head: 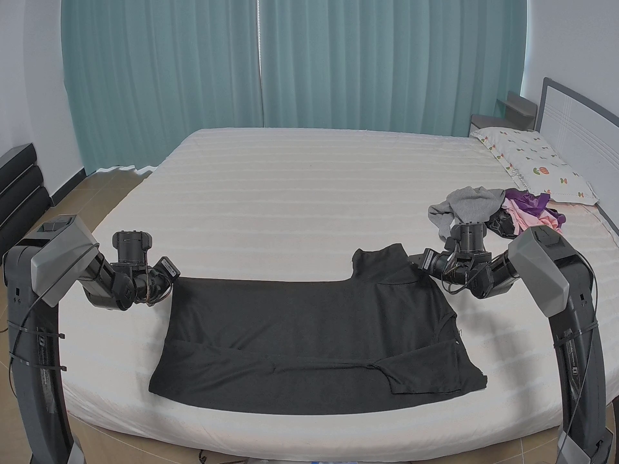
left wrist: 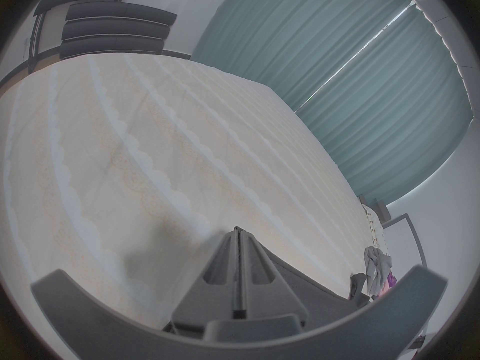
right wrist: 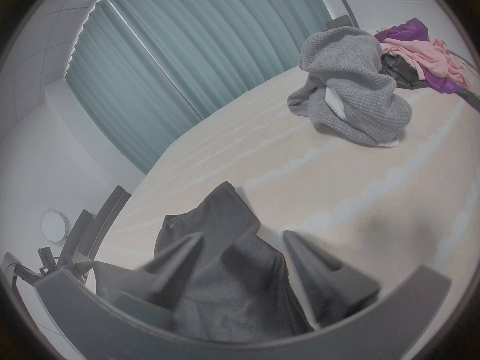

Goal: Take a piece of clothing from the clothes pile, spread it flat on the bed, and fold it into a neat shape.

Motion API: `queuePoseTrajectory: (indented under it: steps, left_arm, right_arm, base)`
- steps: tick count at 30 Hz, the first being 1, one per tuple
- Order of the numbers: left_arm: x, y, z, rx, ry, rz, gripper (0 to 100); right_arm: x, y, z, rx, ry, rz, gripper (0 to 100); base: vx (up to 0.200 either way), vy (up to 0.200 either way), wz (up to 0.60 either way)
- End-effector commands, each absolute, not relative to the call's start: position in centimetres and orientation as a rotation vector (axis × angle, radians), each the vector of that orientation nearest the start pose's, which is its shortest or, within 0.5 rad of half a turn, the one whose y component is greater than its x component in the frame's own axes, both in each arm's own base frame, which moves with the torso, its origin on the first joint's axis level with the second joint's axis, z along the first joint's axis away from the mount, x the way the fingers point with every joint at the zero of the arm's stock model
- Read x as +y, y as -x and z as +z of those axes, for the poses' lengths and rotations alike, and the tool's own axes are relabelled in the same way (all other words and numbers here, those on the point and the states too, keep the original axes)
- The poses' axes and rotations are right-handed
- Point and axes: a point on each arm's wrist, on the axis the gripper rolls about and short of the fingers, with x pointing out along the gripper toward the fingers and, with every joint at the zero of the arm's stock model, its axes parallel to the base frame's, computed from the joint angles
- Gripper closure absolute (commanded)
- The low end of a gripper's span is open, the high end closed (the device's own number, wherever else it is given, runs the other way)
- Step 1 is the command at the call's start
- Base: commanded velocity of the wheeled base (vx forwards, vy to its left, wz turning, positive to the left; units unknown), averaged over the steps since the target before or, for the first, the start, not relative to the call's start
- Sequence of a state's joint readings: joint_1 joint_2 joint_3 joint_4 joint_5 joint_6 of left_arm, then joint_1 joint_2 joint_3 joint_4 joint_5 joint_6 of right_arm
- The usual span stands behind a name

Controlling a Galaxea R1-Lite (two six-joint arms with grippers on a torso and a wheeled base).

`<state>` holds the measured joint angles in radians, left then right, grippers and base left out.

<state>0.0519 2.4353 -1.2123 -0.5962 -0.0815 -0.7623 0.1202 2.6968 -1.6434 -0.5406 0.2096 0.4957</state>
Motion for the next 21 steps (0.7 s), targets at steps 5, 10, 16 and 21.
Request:
queuePoseTrajectory:
  steps: [5,10,16,21]
  left_arm:
    - [2.1,-44.1,-0.2,0.603,0.779,0.21,100]
    - [2.2,-44.1,0.1,0.596,0.777,0.21,100]
    - [2.3,-44.0,0.4,0.589,0.777,0.211,100]
    - [2.5,-43.6,1.3,0.577,0.778,0.212,100]
  right_arm:
    - [6.1,-50.7,-3.2,0.587,-0.502,0.157,100]
    - [5.7,-50.2,-1.8,0.578,-0.514,0.146,100]
    - [5.4,-49.0,-0.4,0.572,-0.521,0.145,100]
    - [5.4,-48.5,0.0,0.548,-0.534,0.148,100]
  base:
    - [0.0,0.0,0.0]
    - [0.0,0.0,0.0]
    - [0.0,0.0,0.0]
    - [0.0,0.0,0.0]
